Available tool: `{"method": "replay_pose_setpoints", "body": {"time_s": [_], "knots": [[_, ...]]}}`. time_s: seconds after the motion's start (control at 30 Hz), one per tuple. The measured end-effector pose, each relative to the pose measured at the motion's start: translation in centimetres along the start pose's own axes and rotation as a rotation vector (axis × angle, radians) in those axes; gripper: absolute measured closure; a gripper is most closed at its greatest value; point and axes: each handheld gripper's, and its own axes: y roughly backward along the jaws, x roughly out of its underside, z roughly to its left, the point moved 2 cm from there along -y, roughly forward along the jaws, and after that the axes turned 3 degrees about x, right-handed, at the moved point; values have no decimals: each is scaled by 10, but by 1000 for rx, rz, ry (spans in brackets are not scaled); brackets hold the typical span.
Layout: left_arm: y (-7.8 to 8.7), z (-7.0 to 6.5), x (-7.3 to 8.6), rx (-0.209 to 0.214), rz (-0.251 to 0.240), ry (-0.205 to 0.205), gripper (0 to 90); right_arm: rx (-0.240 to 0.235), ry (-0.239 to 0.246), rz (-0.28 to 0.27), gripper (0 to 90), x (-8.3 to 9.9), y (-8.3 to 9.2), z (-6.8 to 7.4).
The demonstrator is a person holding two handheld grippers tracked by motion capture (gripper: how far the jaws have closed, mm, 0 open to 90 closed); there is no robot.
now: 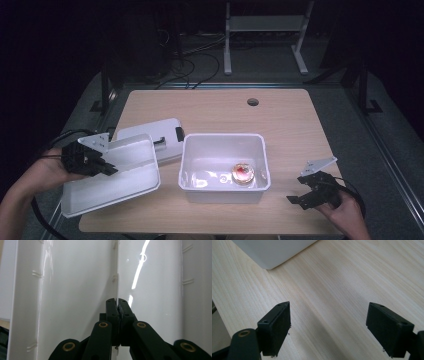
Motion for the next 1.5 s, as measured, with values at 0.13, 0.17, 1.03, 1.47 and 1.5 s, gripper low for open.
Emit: {"method": "replay_pose_setpoints", "body": {"time_s": [0.13, 0.17, 1.03, 1.47, 1.5], "knots": [[8, -4, -17, 0, -20, -38, 893, 0, -1, -3, 192, 0, 1, 0], [9, -6, -21, 5, -30, -46, 893, -1, 0, -3, 192, 0, 1, 0], [-1, -14, -153, 91, -72, -221, 893, 3, -9, -21, 194, 1, 6, -3], [-28, -17, -200, 113, -59, -264, 892, 1, -8, -27, 195, 3, 8, -4], [-31, -17, -204, 119, -51, -274, 893, 3, -6, -27, 195, 3, 9, -4]]}}
